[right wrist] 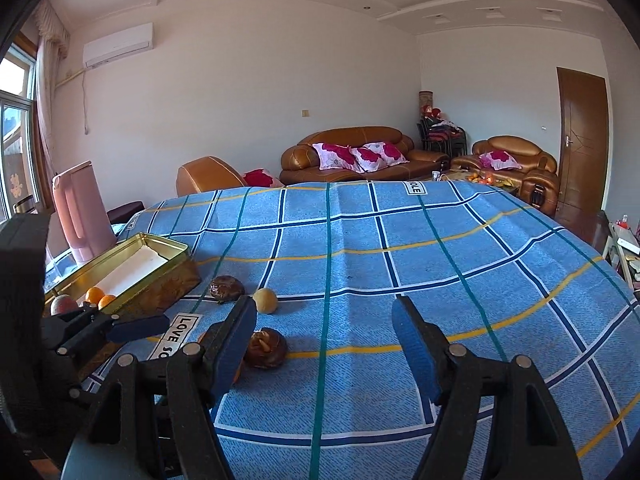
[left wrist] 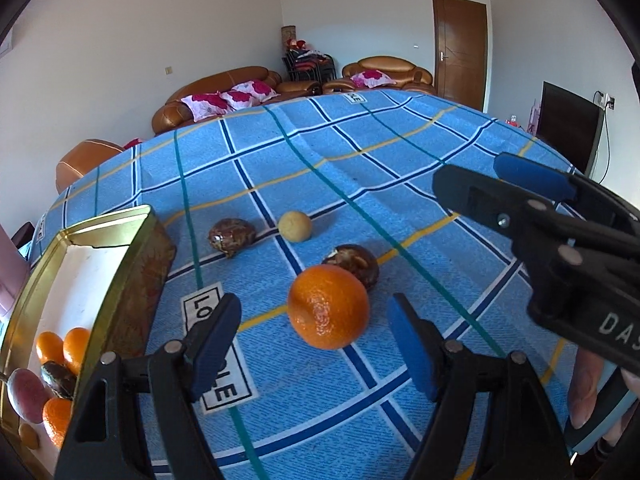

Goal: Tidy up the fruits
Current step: 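Grasp an orange with the left tool while the right tool grasps a brown mangosteen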

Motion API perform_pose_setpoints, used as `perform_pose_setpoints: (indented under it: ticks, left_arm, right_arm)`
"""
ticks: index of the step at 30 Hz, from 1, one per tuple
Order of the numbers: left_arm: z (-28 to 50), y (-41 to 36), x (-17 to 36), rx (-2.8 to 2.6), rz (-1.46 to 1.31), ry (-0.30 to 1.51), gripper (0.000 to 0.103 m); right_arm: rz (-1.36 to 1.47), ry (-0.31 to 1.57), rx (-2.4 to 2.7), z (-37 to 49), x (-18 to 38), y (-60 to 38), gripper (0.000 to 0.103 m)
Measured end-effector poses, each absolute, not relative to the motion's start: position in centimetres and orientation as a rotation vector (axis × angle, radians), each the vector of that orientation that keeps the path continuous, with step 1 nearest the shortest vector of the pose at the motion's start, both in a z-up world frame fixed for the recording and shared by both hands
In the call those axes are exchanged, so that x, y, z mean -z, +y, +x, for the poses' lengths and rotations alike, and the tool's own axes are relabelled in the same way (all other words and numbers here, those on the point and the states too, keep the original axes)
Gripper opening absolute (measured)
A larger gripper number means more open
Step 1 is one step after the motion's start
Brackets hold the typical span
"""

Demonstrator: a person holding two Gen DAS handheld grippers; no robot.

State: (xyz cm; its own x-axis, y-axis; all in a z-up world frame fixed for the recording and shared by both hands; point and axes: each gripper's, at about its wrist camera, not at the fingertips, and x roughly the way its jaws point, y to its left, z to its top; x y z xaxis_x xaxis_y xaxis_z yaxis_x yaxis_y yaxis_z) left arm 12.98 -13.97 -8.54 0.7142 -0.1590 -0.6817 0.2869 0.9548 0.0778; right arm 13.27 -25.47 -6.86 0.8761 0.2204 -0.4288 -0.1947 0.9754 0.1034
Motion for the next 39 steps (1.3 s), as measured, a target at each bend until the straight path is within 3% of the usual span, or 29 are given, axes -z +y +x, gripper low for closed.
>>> perform_pose_setpoints:
  ticks: [3, 5, 22, 25, 32, 39]
  left_arm:
    - [13.8, -13.4, 9.0, 0.276, 0.133, 0.784, 0.069]
    - [14.3, -13.1, 9.3, 0.316, 0.11, 0.808, 0.048]
    - [15.0, -8.3, 8.5, 0.178, 0.054, 0.734, 0.047]
    - [15.0, -7.6, 8.4, 0.159, 0.026, 0.73, 0.047]
    - [15.1, -7.0, 8.4, 0.14, -0.005, 0.726, 0.047]
    - [15.4, -7.0, 8.7, 0.143, -0.012, 0.75, 0.047]
  right_arm:
    - [0.066, 0.46, -0.218, 13.4, 6.9, -25.5, 0.072]
    - [0.067, 0.464, -0.22, 13.5, 7.0, -25.5, 0.073]
    - [-0.018, 0.587, -0.285, 16.7, 7.1, -22.3, 0.072]
    - [-0.058, 0.64, -0.305, 17.7, 7.9, -20.9, 0.061]
    - [-0.092, 0.724, -0.326, 19.0, 9.8, -19.2, 0.048]
    - [-0.092, 0.843, -0.366, 20.8, 11.3, -18.5, 0.045]
